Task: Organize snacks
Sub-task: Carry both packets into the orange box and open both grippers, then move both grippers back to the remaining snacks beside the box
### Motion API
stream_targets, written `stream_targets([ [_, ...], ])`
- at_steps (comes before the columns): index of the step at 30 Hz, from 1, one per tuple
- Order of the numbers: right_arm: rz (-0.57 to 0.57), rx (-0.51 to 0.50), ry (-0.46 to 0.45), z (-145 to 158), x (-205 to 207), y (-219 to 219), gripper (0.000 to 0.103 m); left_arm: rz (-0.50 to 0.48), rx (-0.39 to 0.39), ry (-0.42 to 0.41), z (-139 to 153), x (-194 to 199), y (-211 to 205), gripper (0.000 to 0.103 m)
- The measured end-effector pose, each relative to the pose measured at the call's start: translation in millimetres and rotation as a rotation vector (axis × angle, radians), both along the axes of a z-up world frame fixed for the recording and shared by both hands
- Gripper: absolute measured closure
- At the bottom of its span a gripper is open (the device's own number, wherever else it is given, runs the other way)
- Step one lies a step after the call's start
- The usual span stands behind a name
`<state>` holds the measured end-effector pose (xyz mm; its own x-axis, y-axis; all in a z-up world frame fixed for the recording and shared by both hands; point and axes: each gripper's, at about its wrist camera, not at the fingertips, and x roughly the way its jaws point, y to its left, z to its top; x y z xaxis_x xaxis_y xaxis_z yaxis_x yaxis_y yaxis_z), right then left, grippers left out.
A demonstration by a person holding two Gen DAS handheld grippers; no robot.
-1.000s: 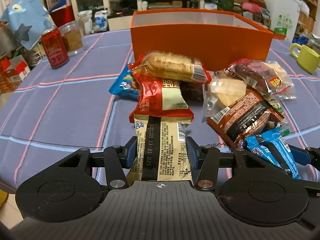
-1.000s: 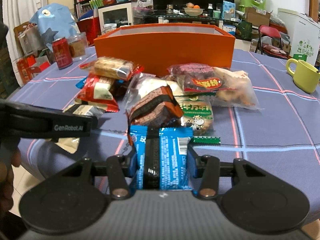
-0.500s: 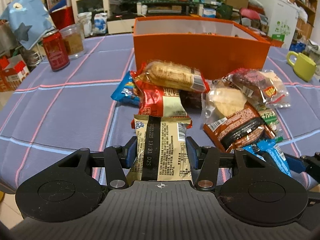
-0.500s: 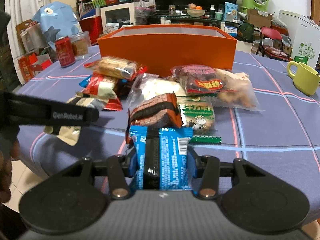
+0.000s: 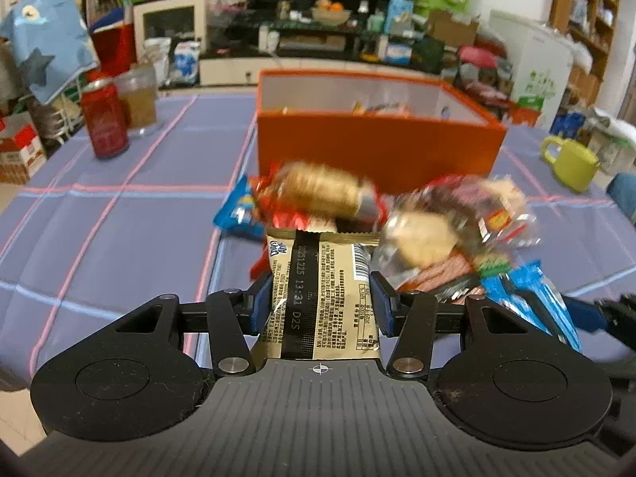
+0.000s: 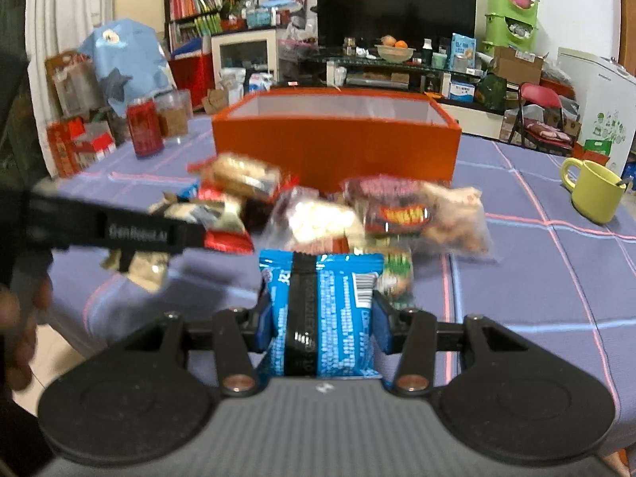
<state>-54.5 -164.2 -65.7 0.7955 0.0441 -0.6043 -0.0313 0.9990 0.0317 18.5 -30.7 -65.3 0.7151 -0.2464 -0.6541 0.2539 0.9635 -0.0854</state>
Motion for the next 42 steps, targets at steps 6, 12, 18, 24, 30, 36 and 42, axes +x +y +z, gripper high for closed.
stream_targets([
  [6, 0.011, 0.061, -0.062, 45.2, 58.2, -28.5, 0.055, -0.002, -0.031, -0.111, 53.5, 43.6, -7.6, 0.082],
  [12, -0.027, 0.116, -0.117, 82.0, 161.4, -64.4, 0.055, 0.042, -0.072, -0.137, 72.8, 142.0, -27.0, 0.082],
  [18, -0.074, 0.169, -0.073, 60.9, 244.3, -90.0, 0.045, 0.044, -0.003, -0.009, 34.2, 222.7, -46.4, 0.080],
  [24, -0.039, 0.154, -0.149, 72.8, 208.9, -100.0, 0.034, 0.099, -0.067, -0.096, 47.1, 180.5, -5.4, 0.053],
  [30, 0.023, 0.060, -0.157, 63.0, 129.1, -100.9, 0.020, 0.098, -0.153, -0.089, 51.7, 113.1, 35.5, 0.043],
  [36, 0.093, 0.111, -0.096, 39.4, 98.2, -80.4, 0.021, 0.067, -0.115, -0.035, 27.4, 86.1, 45.7, 0.039],
  [42, 0.477, 0.051, -0.125, 29.5, 125.8, -21.3, 0.016, 0.166, -0.167, 0.010, 20.5, 91.2, 72.0, 0.039],
])
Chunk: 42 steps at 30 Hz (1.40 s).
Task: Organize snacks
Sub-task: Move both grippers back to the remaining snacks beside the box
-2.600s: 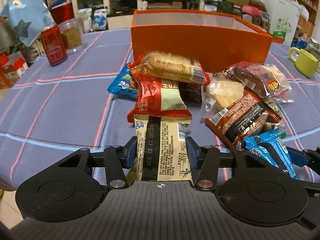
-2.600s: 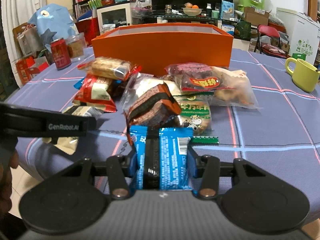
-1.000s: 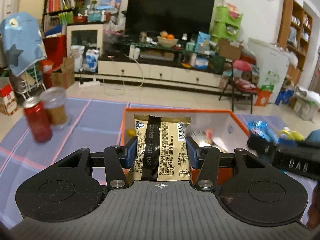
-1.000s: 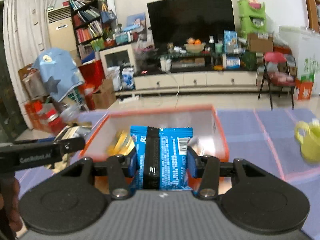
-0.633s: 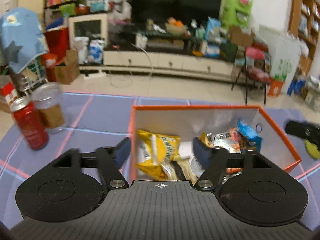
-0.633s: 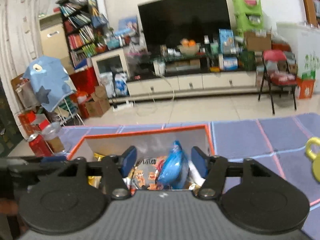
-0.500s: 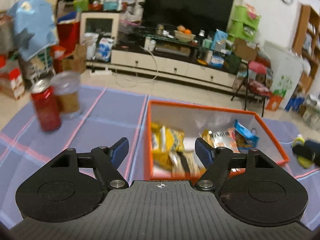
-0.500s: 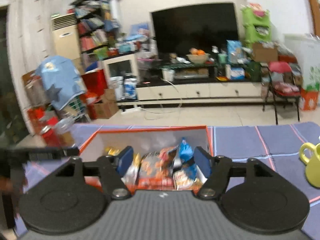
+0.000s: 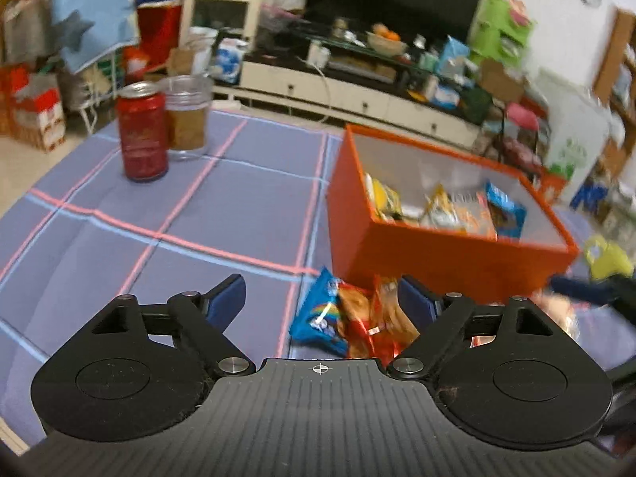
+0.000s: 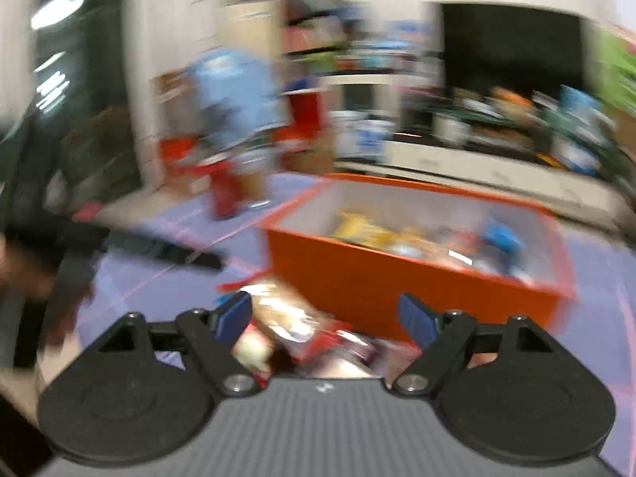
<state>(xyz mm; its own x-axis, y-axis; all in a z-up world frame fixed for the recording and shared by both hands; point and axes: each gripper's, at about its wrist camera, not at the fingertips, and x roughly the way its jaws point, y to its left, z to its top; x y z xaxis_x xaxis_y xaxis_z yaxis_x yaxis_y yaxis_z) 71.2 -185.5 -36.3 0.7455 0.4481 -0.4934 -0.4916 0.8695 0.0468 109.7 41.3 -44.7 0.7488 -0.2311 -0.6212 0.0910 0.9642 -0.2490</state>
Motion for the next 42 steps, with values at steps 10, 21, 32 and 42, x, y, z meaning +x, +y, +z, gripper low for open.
stream_targets([
  [10, 0.292, -0.190, 0.187, -19.2, 68.1, 52.9, 0.029, 0.006, -0.014, 0.043, -6.4, 10.3, 22.8, 0.038],
  [21, -0.074, -0.093, 0.354, -22.8, 24.5, 67.8, 0.045, -0.008, -0.019, 0.057, -8.4, 7.4, 16.1, 0.035],
  [32, 0.019, -0.224, 0.070, -2.3, -40.6, 35.3, 0.014, -0.085, 0.056, 0.122, -28.8, -5.0, 3.0, 0.032],
  [42, 0.384, -0.393, 0.120, -43.7, -58.9, 20.9, 0.018, -0.558, 0.260, 0.047, -42.1, -22.4, -31.0, 0.032],
])
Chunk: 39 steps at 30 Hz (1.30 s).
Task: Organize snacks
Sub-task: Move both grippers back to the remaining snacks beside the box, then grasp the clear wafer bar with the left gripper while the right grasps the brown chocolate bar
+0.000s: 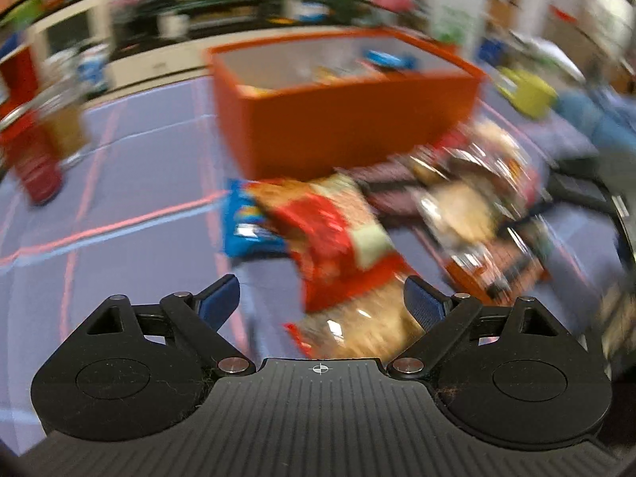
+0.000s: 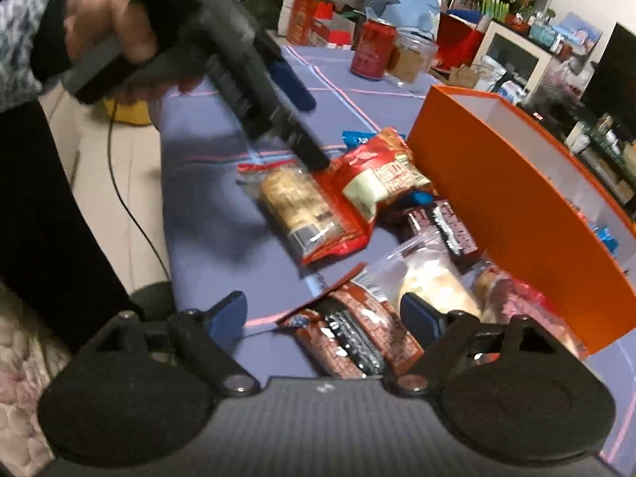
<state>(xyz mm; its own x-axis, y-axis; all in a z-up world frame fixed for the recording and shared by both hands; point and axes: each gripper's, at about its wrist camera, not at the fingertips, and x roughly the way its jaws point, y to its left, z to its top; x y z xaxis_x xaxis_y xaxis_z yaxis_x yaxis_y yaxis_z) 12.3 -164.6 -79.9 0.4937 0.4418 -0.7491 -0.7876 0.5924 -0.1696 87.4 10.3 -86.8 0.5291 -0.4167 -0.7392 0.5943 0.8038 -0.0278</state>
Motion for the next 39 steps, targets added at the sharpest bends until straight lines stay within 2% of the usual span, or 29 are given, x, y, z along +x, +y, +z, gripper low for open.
stream_targets([
  [3, -0.016, -0.007, 0.019, -0.8, 7.8, -1.7, 0.019, -0.140, 0.070, -0.042, -8.7, -7.8, -13.7, 0.032],
  [6, -0.059, -0.003, 0.079, -0.8, 19.0, -5.1, 0.025, -0.208, 0.106, -0.027, -19.8, -8.8, -22.0, 0.032],
  [9, -0.063, 0.008, 0.112, -6.9, 23.0, -1.8, 0.024, -0.267, 0.135, -0.050, -24.9, -12.7, -32.0, 0.036],
  [12, -0.072, 0.014, 0.142, -6.6, 23.7, -0.3, 0.025, -0.293, 0.135, -0.083, -23.3, -15.7, -36.7, 0.034],
  [15, -0.097, 0.025, 0.178, -7.9, 26.2, -2.1, 0.025, -0.294, 0.156, -0.045, -29.4, -11.6, -40.6, 0.030],
  [22, -0.156, 0.043, 0.237, -9.9, 29.8, -10.7, 0.023, -0.363, 0.121, 0.019, -24.5, -26.3, -37.2, 0.031],
  [26, -0.144, 0.045, 0.265, -12.0, 24.8, -13.2, 0.013, -0.428, 0.028, 0.028, -11.4, -32.3, -33.4, 0.032],
  [28, -0.122, 0.031, 0.266, -14.0, 20.2, -13.2, 0.012, -0.443, 0.032, 0.031, -10.7, -32.8, -36.4, 0.032],
  [30, -0.114, 0.010, 0.261, -15.6, 17.7, -13.2, 0.015, -0.468, 0.062, 0.027, -13.6, -34.7, -40.2, 0.033],
  [34, -0.104, 0.015, 0.261, -15.4, 17.0, -15.9, 0.027, -0.450, 0.082, 0.012, -13.2, -35.9, -34.1, 0.034],
  [37, -0.110, 0.021, 0.259, -15.2, 16.9, -16.3, 0.026, -0.372, 0.129, 0.016, -19.1, -24.1, -29.0, 0.037],
  [39, -0.108, 0.021, 0.259, -15.6, 17.6, -15.6, 0.028, -0.362, 0.131, 0.047, -23.8, -18.5, -29.0, 0.047],
])
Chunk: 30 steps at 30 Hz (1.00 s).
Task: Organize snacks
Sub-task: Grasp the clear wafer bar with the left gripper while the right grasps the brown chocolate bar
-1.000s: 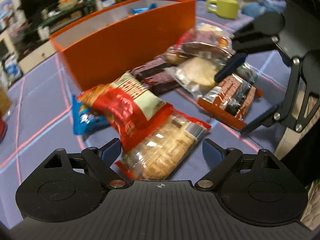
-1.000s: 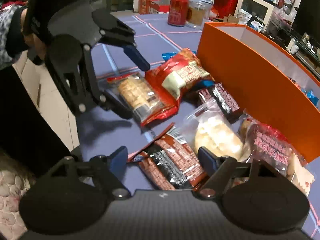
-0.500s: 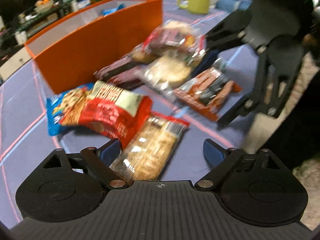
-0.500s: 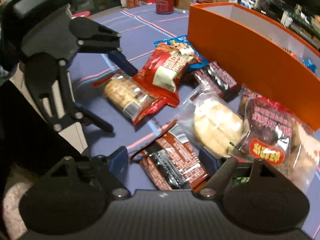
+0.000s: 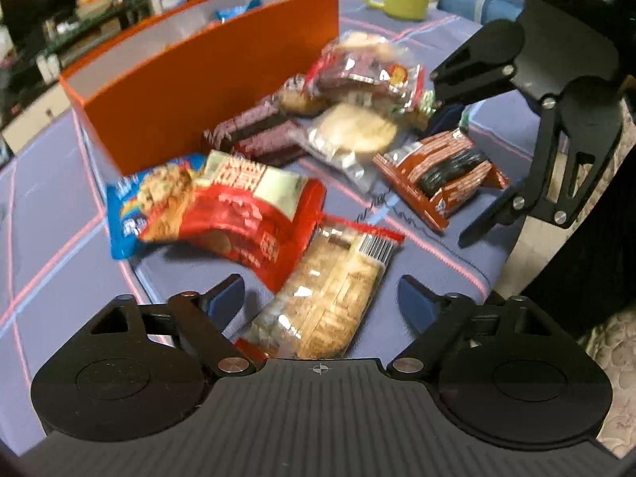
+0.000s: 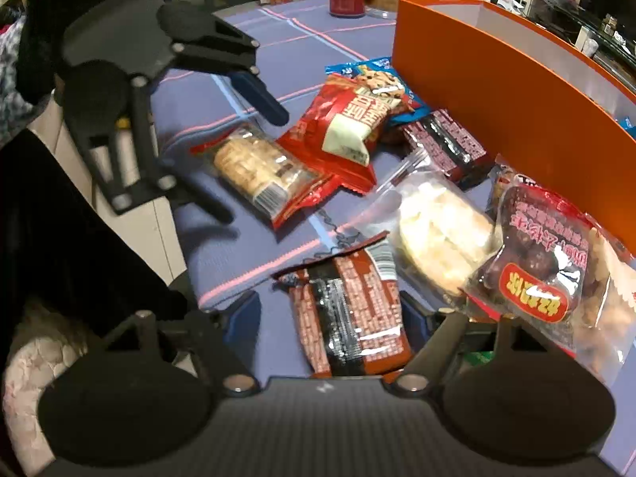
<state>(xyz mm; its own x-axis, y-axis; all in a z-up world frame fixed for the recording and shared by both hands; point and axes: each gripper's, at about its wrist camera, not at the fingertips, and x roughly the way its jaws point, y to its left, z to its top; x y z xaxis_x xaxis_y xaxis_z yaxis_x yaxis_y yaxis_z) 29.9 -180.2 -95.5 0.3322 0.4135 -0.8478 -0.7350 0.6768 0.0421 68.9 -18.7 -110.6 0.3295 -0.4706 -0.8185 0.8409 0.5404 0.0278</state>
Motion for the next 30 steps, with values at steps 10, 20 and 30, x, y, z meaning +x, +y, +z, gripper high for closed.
stream_targets([
  [10, -0.058, -0.005, 0.000, 1.8, 2.6, 3.6, 0.043, -0.049, 0.025, -0.018, -0.7, -18.3, -14.5, 0.075],
  [20, -0.095, -0.017, 0.005, 3.2, -4.2, 5.0, 0.041, 0.039, 0.062, -0.035, -0.2, -28.7, -24.1, 0.073],
  [30, -0.139, -0.030, -0.012, 3.7, -5.5, 7.6, 0.050, 0.096, 0.065, -0.035, 2.1, -35.1, -30.3, 0.097],
])
